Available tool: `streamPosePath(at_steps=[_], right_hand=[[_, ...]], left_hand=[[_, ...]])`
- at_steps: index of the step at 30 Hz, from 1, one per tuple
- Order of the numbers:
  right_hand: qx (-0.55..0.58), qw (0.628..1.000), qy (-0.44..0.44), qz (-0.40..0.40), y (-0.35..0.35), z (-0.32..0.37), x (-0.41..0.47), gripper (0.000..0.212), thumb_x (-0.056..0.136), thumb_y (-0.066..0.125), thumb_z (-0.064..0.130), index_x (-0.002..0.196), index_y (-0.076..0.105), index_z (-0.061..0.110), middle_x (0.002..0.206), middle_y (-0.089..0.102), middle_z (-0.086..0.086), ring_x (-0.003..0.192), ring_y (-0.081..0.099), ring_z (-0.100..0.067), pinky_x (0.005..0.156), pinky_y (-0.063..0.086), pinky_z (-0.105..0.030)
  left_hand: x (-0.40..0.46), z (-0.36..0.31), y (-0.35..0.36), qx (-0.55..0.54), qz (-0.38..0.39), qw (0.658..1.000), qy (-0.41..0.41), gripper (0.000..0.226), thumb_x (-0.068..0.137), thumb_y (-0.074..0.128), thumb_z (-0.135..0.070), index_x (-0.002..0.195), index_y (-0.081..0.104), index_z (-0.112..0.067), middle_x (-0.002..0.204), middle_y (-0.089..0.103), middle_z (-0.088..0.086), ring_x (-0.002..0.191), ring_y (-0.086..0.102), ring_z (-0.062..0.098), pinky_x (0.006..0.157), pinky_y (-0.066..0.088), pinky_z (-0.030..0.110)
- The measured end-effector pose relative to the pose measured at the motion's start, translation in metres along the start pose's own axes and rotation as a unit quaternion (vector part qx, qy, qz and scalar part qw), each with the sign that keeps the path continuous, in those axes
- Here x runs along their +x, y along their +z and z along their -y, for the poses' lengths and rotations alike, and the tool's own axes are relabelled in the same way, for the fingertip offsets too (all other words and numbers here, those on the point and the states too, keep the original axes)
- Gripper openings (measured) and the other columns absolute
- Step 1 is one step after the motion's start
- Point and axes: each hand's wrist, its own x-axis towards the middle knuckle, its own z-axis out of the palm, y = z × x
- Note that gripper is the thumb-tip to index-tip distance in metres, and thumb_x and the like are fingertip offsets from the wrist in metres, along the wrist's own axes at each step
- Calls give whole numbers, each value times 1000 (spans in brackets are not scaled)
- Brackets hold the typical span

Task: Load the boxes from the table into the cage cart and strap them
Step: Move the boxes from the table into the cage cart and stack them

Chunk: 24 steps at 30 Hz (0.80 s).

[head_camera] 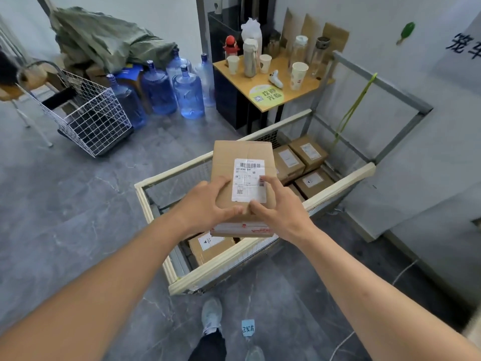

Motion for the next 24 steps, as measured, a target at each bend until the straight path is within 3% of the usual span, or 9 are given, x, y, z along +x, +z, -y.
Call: streamPosePath(at_steps=[4, 13, 18, 24], right_hand=[[-2, 1000, 28, -3, 21, 2, 41, 68, 91, 65, 52, 151, 33, 41, 122, 53, -4, 103, 55, -19, 83, 44, -31], [-7, 997, 73, 23, 54, -3, 118, 68, 94, 65, 53, 152, 31, 43, 126, 52, -5, 104, 56, -19, 81, 43, -30], [-9, 994, 95, 55, 65, -30, 161, 67, 94, 63, 53, 152, 32, 43, 124, 52, -4, 99, 56, -16, 71, 41, -26], [24, 989, 105, 105, 80, -86, 226, 68, 93, 67, 44, 153, 34, 38, 126, 52, -3, 108, 53, -19, 83, 42, -31]], left_hand=[[45, 32, -12, -4, 25, 1000, 14, 84, 81, 68, -74, 152, 33, -44, 120, 53, -4, 106, 57, 15, 88, 49, 33], [124, 81, -21, -28, 72, 997, 3, 81, 86, 72, -64, 153, 33, -41, 123, 50, -2, 105, 55, 14, 81, 41, 26], [171, 99, -5, -32, 97, 994, -24, 85, 83, 73, -67, 153, 31, -42, 124, 51, 1, 106, 57, 18, 87, 48, 32], [238, 122, 38, -33, 95, 992, -80, 93, 78, 74, -70, 154, 31, -39, 125, 51, 2, 108, 58, 22, 89, 51, 38]])
